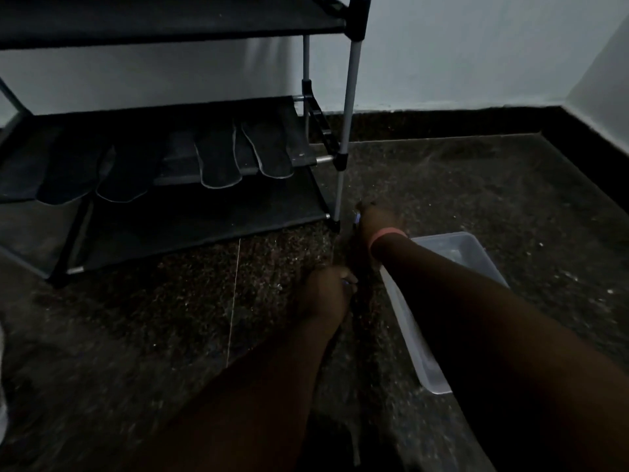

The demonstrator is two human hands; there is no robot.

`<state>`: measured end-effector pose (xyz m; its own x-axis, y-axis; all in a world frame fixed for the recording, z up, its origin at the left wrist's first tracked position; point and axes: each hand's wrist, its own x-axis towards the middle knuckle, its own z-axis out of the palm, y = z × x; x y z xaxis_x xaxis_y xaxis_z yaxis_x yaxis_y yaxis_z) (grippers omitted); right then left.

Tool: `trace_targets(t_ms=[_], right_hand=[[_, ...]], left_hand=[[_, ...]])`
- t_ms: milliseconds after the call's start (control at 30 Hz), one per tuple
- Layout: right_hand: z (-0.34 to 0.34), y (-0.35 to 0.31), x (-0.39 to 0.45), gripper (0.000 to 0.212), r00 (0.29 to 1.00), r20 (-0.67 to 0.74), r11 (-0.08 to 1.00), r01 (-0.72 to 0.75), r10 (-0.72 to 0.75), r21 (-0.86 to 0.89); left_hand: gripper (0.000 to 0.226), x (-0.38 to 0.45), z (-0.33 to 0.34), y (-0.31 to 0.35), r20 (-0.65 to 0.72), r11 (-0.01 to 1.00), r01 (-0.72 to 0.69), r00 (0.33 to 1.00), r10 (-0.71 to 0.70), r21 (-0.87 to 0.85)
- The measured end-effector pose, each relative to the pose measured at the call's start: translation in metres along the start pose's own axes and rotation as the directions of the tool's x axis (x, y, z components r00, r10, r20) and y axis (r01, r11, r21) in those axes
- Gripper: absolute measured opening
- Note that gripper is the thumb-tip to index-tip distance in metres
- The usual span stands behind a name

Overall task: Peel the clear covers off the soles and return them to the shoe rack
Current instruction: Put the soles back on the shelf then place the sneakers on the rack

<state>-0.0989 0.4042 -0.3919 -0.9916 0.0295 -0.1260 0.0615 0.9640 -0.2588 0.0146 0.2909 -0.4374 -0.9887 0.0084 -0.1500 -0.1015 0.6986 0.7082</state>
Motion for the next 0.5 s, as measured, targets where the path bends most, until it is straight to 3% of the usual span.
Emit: trace_targets(t_ms=[100,200,267,400,500], right_hand=[[0.003,-0.006,0.0,0.029,0.998,0.066,0.997,0.029,-0.024,-0.076],[0.011,-0.016,-0.012,0.025,0.999,0.019,0.995,0.048,-0.047,-0.093],[0.017,-0.019,-0.02,0.023,0.997,-0.05,0.994,0.046,-0.051,-0.104],[0.02,-0.02,-0.017,0.026,0.986,-0.167,1.0,-0.01,0.006,-0.028],[0.019,-0.021,-0.003,0.037,0.998,-0.053,0.999,-0.021,0.023,0.037]], left_hand=[[0.023,0.0,0.001,-0.009,-0.022,0.999,-0.023,0.999,0.024,0.043],[0.024,-0.006,-0.002,-0.015,-0.029,0.996,-0.037,0.999,0.04,0.082],[0.026,-0.013,-0.005,-0.015,-0.009,1.0,0.008,1.0,-0.008,0.022],[0.03,-0.02,-0.014,-0.016,-0.001,1.0,0.007,1.0,-0.007,0.007],[0.028,-0.018,-0.018,-0.023,-0.038,1.0,0.001,0.999,0.0,0.007]])
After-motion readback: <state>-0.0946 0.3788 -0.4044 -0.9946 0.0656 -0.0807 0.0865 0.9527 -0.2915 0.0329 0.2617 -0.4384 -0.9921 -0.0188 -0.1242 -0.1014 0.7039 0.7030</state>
